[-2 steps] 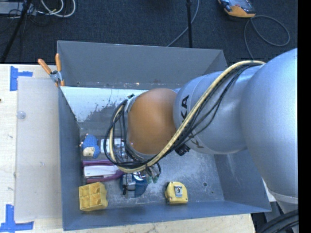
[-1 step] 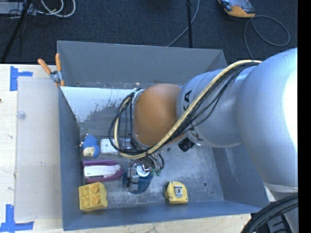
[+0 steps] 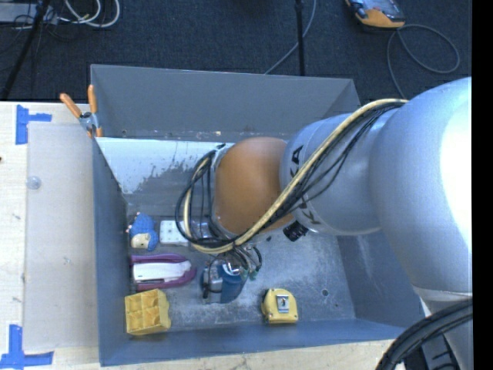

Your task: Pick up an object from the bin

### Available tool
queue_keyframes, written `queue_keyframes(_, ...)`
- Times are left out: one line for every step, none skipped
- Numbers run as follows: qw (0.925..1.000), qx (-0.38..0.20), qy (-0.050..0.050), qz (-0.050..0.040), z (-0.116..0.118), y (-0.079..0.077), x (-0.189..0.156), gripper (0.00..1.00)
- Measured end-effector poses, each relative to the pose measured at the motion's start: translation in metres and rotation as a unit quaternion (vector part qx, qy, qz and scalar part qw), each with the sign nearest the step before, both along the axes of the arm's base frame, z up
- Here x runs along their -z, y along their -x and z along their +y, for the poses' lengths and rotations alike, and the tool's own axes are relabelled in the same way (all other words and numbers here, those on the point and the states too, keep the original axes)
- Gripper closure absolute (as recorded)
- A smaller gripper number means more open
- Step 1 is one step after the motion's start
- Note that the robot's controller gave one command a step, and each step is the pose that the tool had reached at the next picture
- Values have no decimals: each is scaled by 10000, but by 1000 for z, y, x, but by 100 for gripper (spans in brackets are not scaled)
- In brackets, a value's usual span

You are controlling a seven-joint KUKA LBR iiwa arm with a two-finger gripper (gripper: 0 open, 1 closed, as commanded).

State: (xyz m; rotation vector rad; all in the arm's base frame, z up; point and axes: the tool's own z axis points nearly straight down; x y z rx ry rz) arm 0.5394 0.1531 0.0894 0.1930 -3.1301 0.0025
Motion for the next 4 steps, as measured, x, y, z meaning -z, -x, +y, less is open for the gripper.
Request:
queue_keyframes(9931, -1171, -10, 18, 18, -29, -12, 0)
queue_keyframes(9808, -1950, -19, 0, 9, -38, -10, 0)
queue_keyframes(9944, -1052, -10, 14, 9, -35, 7, 0)
queue_keyframes(9895, -1444, -7, 83, 3, -2, -21, 0)
